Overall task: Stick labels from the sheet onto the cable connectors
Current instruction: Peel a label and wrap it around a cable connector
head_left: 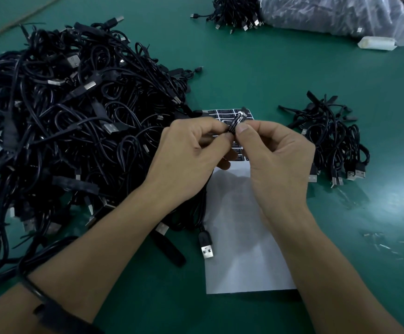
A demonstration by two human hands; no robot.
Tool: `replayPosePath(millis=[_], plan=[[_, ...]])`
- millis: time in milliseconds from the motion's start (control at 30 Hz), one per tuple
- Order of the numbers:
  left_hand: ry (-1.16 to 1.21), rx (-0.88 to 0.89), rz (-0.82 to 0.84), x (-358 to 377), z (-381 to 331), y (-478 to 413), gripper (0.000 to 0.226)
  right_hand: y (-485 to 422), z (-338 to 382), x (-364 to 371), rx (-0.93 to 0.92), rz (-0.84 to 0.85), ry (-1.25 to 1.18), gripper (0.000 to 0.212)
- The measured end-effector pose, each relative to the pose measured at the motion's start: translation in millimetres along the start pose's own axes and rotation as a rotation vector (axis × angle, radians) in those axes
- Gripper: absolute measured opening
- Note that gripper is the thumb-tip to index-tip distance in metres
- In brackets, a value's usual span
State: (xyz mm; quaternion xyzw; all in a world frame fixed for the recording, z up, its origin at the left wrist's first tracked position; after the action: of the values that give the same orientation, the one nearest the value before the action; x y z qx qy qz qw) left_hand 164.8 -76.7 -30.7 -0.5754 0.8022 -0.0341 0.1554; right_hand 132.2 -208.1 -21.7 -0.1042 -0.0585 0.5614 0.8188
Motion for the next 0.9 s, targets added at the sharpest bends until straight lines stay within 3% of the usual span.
replayPosePath(millis=[900], plan=[[0.015,-0.01,-0.01,0.4,-1.4,0.8,0.014,2.4,4.0,0.5,0.065,-0.002,-0.067,0.012]])
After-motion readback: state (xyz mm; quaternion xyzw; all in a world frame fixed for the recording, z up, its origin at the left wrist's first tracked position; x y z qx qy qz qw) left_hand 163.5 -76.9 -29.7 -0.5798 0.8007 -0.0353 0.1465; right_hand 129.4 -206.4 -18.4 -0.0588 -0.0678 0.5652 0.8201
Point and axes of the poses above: each hand's wrist, its own y-axis away from the middle knuckle, its own x-axis out of the palm, z = x × y, the point moved 3 cm from there along -y, towards the middle knuckle, and after that the axes turned 5 degrees about z, right-handed, at the moved point
